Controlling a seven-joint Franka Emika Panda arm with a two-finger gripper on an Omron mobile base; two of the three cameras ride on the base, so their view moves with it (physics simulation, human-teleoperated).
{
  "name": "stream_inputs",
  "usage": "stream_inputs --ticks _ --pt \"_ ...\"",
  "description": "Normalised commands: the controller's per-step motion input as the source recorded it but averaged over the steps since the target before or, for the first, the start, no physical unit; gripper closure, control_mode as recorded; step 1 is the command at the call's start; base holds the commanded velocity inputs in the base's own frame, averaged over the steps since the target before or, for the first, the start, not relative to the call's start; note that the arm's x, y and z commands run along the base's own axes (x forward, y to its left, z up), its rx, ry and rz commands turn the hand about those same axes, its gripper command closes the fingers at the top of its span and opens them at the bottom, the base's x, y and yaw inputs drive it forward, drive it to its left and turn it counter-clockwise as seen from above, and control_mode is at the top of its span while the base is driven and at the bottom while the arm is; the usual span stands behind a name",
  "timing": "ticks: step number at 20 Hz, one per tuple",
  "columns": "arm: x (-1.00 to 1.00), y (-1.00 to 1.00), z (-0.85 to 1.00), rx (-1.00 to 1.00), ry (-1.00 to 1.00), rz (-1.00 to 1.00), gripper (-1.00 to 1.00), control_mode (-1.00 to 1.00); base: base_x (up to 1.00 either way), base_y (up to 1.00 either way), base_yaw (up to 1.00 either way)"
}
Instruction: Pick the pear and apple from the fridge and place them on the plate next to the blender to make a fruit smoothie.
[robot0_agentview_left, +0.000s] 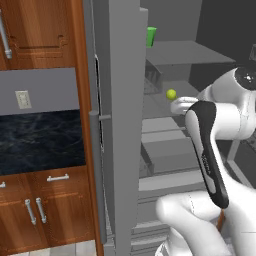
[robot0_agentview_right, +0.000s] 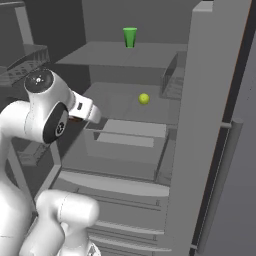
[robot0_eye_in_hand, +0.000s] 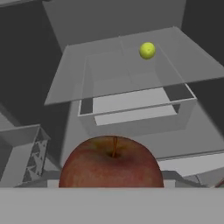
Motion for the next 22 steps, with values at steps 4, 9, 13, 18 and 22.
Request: stream_inputs --ticks 4,9,13,18,22 --pt "-0.33 0.00 0.00 0.00 0.00 0.00 1.00 1.00 -0.18 0.00 0.00" --pt "0.00 0.00 0.00 0.00 0.00 0.00 1.00 1.00 -0.82 0.00 0.00" --pt "0.00 0.00 0.00 0.00 0.00 0.00 1.00 1.00 -0.76 0.00 0.10" --pt "0.00 0.00 0.00 0.00 0.00 0.00 1.00 1.00 -0.82 0.00 0.29" --pt "0.00 0.00 0.00 0.00 0.00 0.00 1.00 1.00 -0.66 0.02 0.65"
